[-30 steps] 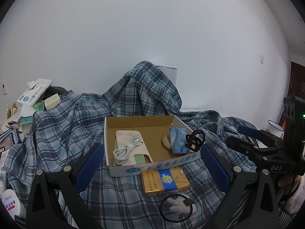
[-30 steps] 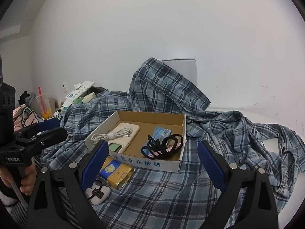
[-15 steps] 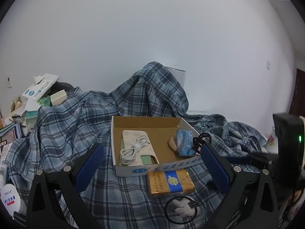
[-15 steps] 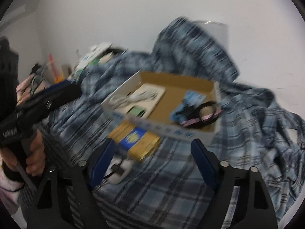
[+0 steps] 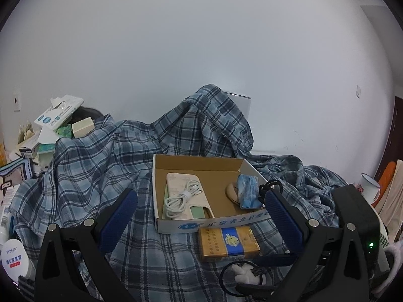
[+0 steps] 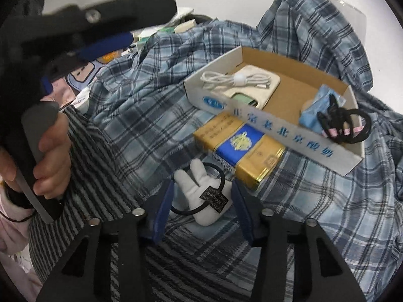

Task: Organize soft objects
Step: 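Grasp the white plush bunny with the right tool, then grasp the gold-and-blue cigarette pack with the left tool while the right tool holds the bunny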

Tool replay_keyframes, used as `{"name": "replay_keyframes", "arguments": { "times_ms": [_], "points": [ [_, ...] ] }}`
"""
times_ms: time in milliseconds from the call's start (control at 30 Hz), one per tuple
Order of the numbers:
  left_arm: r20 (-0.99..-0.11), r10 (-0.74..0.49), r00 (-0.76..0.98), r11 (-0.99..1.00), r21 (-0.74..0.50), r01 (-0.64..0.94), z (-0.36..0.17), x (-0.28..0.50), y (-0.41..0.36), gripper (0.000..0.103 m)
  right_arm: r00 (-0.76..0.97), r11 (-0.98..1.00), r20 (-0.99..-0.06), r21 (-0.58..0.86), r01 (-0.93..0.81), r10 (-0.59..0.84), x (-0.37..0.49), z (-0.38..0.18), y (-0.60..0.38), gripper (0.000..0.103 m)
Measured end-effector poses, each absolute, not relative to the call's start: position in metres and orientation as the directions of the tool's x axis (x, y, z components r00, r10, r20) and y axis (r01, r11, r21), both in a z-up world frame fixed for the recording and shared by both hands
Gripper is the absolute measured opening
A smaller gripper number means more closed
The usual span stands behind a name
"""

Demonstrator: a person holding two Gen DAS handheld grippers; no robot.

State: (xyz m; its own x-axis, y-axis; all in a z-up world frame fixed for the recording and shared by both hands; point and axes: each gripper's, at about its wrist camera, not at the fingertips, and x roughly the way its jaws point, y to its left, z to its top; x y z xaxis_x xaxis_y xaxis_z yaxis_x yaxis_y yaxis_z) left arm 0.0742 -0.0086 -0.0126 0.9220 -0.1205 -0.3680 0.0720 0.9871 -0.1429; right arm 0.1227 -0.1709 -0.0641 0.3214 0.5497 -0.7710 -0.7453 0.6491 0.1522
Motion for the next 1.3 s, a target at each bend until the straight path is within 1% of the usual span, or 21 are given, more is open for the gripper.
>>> {"name": "replay_keyframes", "arguments": {
  "times_ms": [67, 200, 433, 567, 767, 867, 1100, 1233, 1300],
  "points": [
    [-0.373, -0.122, 0.92, 0.987, -0.141, 0.074, -0.013, 0.075, -0.009, 0.103, 0.316, 0.651, -0.774, 0.157, -0.743, 0.548, 0.124, -0.065, -0.17, 0.04],
    [-0.382, -0.124, 0.916, 0.986, -0.147, 0.072, -0.014, 0.077, -0.008, 0.103, 0.303, 0.656, -0.771, 0.189, -0.731, 0.56, 0.127, -0.066, -0.174, 0.039],
    [-0.388, -0.125, 0.913, 0.987, -0.146, 0.073, -0.015, 0.078, -0.008, 0.103, 0.298, 0.663, -0.773, 0.203, -0.721, 0.56, 0.13, -0.068, -0.174, 0.039],
    [-0.384, -0.126, 0.915, 0.987, -0.144, 0.075, -0.016, 0.077, -0.009, 0.103, 0.317, 0.676, -0.777, 0.182, -0.714, 0.544, 0.129, -0.069, -0.173, 0.026],
    [-0.387, -0.121, 0.914, 0.988, -0.132, 0.074, -0.016, 0.078, -0.01, 0.103, 0.387, 0.666, -0.723, 0.135, -0.734, 0.572, 0.117, -0.045, -0.184, 0.026],
    [-0.386, -0.126, 0.914, 0.988, -0.128, 0.082, -0.016, 0.078, -0.01, 0.103, 0.448, 0.685, -0.689, 0.096, -0.722, 0.57, 0.115, -0.031, -0.198, 0.026],
    [-0.393, -0.136, 0.909, 0.989, -0.106, 0.102, -0.017, 0.078, -0.015, 0.103, 0.634, 0.806, -0.628, -0.016, -0.591, 0.452, 0.129, -0.02, -0.247, 0.027],
    [-0.417, -0.152, 0.896, 0.988, -0.103, 0.12, -0.019, 0.084, -0.017, 0.103, 0.667, 0.84, -0.59, 0.037, -0.542, 0.456, 0.133, -0.017, -0.267, 0.027],
    [-0.461, -0.166, 0.872, 0.986, -0.098, 0.136, -0.023, 0.092, -0.021, 0.103, 0.686, 0.851, -0.575, 0.033, -0.525, 0.446, 0.133, -0.018, -0.27, 0.027]
  ]
}}
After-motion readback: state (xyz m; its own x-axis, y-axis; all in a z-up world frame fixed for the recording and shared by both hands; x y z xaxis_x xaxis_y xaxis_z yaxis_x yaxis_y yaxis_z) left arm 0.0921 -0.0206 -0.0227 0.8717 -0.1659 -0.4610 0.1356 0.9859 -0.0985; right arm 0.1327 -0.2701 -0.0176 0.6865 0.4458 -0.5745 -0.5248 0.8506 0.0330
